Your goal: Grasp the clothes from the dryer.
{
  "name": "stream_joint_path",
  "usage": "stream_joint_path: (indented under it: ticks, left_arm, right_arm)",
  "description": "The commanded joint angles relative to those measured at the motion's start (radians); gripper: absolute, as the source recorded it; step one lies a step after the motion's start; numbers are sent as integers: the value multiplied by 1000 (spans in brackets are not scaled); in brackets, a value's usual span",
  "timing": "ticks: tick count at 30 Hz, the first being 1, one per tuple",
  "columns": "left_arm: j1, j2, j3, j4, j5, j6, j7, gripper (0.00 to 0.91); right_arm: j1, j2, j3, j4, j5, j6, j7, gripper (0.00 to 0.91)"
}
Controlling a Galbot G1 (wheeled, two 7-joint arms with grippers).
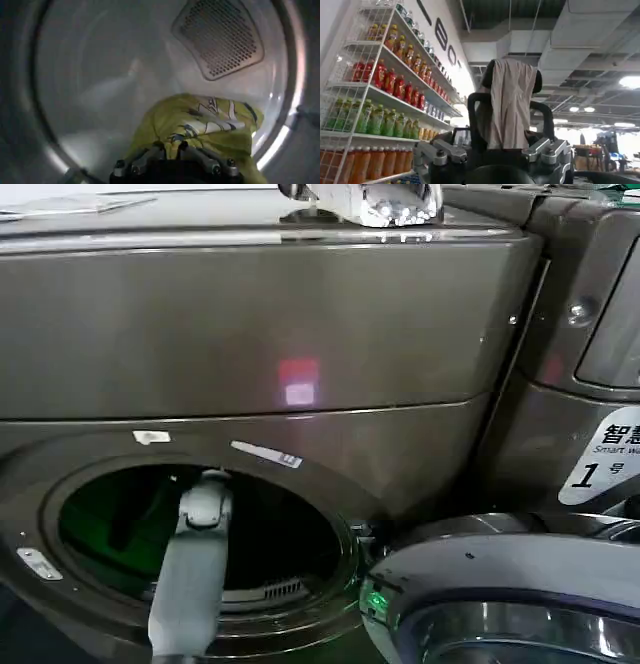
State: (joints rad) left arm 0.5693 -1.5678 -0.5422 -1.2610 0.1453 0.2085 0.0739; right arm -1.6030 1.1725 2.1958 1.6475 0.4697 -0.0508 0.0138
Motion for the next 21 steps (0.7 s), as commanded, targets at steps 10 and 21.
stream_joint_path:
  ticks: [10, 21]
  left_arm:
    - [50, 8, 4, -80, -111, 66, -96, 0]
    - [41, 10, 5, -67, -81, 61, -68, 0]
  right_arm:
    - [20, 3, 15, 42, 38, -41, 3, 907]
    - [22, 9, 13, 46, 40, -50, 6, 907]
